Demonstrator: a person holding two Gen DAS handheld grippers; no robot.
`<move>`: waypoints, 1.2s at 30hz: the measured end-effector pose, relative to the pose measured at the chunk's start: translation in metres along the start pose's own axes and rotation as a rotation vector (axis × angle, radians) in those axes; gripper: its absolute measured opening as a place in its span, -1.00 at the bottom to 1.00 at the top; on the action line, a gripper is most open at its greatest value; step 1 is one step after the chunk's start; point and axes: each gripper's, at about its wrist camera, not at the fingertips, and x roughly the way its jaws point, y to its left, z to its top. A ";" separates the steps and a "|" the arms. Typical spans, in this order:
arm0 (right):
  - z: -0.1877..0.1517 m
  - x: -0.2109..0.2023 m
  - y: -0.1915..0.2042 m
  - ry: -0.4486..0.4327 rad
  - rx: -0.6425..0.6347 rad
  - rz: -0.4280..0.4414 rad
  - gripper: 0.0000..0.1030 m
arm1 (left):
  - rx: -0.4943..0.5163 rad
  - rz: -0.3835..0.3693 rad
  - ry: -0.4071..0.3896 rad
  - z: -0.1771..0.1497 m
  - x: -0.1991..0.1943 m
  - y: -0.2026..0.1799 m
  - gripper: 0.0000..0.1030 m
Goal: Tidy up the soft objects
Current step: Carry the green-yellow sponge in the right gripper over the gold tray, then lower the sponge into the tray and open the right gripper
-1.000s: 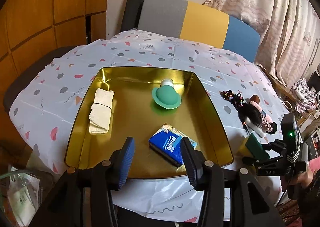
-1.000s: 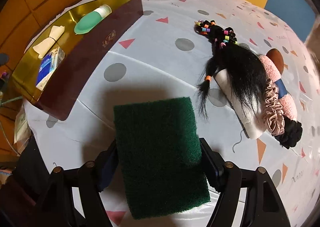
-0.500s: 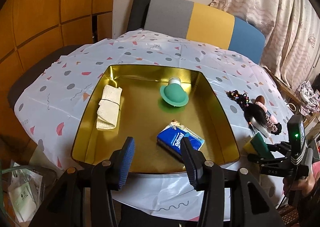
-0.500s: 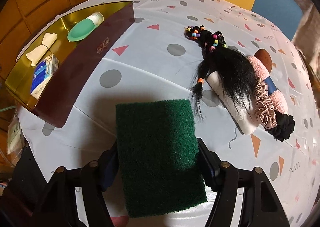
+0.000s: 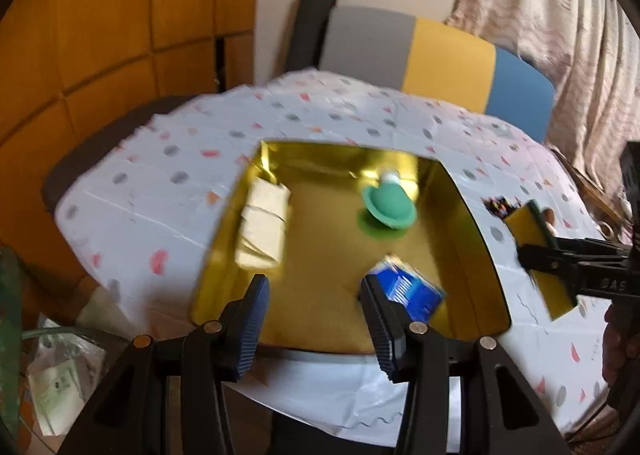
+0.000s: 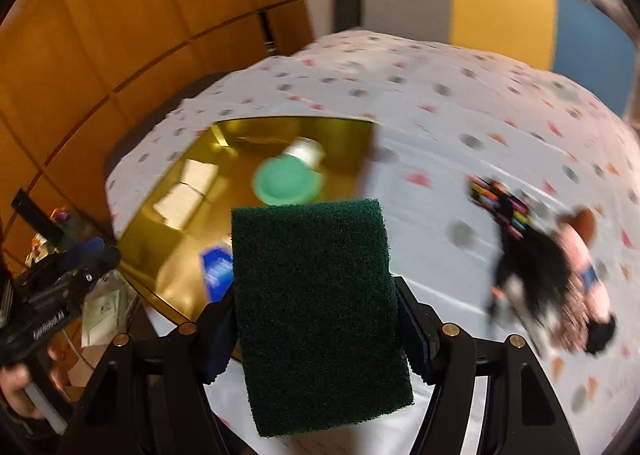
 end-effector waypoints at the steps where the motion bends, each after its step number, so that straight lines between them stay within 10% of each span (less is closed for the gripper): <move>1: 0.007 0.009 0.011 0.008 -0.018 0.008 0.36 | 0.004 0.025 -0.022 0.002 -0.005 0.001 -0.07; 16: 0.041 0.115 0.061 0.168 -0.104 -0.067 0.41 | 0.038 0.173 -0.120 0.012 -0.033 0.013 0.04; 36: 0.038 0.099 0.034 0.084 0.026 -0.030 0.99 | 0.079 0.171 -0.119 0.009 -0.036 0.001 0.04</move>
